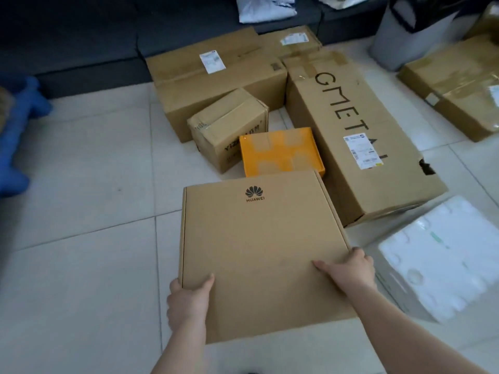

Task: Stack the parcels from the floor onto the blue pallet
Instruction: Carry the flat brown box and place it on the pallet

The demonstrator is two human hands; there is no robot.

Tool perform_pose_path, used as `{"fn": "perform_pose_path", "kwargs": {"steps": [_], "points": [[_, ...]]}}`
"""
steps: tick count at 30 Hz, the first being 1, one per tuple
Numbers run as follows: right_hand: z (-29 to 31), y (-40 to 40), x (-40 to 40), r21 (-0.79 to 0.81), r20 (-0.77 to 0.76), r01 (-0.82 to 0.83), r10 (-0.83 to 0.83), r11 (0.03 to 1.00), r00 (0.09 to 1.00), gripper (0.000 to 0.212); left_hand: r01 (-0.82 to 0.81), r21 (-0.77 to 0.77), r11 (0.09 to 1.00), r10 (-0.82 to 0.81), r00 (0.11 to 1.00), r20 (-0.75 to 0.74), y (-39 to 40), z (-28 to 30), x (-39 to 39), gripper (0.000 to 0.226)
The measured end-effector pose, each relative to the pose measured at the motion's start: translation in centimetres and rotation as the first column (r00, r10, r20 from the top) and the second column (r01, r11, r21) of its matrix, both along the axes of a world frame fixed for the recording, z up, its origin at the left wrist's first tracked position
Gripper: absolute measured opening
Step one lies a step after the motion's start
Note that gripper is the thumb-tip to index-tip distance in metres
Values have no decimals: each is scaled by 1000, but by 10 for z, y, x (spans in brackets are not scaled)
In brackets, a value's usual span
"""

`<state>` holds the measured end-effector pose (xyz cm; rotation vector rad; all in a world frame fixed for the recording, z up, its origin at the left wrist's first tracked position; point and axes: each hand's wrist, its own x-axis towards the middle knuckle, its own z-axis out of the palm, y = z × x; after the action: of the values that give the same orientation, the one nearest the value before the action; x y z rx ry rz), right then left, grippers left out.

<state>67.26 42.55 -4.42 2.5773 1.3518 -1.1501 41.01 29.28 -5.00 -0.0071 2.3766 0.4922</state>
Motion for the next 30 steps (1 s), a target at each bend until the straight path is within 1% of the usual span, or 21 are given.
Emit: {"fn": "perform_pose_path", "kwargs": {"steps": [5,10,13,16,20,23,26,30], "points": [[183,-25,-52,34,-46,-123,124,992,991,95,-86,24,996,87,996,-35,-48,184,-44,88],[372,-74,-120,71,-150,-266,273,961,950,98,-238,67,969,244,965,-99,-133,383,-85,86],[472,-112,-171,98,-200,-381,393,919,897,98,-342,128,931,359,922,-143,-205,485,-111,79],[551,-162,-228,177,-282,-509,539,842,794,94,-436,213,874,475,860,-190,-288,565,-136,77],[629,-239,-303,282,-339,-628,687,726,643,94,-526,319,788,606,754,-255,-392,638,-168,78],[668,-305,-350,359,-355,-672,761,648,544,94,-547,401,735,668,688,-284,-468,671,-193,78],[684,-368,-391,415,-385,-673,789,612,480,92,-552,467,691,711,636,-300,-538,686,-218,81],[686,-440,-446,442,-381,-683,811,581,444,93,-555,502,664,740,588,-328,-614,689,-262,81]]}}
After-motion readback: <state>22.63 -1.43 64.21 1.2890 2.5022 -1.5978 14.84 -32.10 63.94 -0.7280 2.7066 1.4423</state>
